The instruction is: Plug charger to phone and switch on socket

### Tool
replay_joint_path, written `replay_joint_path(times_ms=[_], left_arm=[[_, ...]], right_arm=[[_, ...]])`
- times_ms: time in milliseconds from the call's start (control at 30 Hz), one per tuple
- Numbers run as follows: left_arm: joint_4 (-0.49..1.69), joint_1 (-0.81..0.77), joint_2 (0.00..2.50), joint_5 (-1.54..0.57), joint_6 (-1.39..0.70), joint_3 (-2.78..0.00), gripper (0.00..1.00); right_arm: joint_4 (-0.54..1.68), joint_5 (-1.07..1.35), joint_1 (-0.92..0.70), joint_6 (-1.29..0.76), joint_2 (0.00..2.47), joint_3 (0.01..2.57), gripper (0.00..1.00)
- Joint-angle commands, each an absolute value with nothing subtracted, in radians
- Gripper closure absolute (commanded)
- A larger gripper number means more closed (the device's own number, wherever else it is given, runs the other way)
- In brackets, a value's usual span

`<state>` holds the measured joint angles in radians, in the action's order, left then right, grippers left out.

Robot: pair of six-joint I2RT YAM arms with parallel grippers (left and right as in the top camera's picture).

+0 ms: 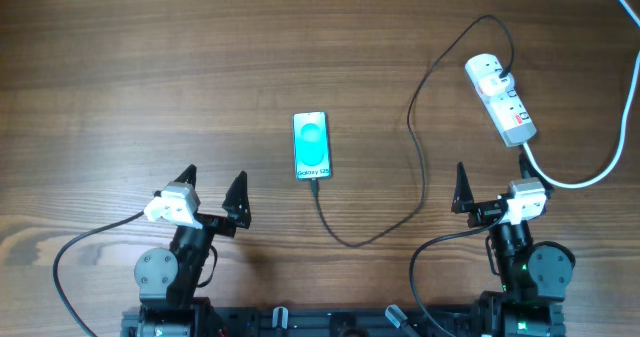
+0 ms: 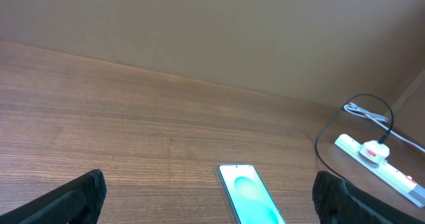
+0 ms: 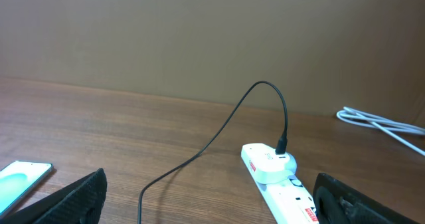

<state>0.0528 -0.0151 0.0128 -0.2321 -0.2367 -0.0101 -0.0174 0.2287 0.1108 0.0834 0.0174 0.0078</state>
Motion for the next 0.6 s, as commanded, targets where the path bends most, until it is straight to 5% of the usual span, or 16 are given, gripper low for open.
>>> replay_joint_path(times_ms=[0,567], left_arm=[[0.057,-0.02,0.005,-0.219,-0.216,-0.006,0.0],[0.057,-0.02,0.01,-0.219,-0.216,-0.006,0.0]], right_arm=[[-0.019,0.241,0.106,0.072,0.004,0.005,0.0],[-0.019,0.241,0.105,0.072,0.004,0.005,0.0]])
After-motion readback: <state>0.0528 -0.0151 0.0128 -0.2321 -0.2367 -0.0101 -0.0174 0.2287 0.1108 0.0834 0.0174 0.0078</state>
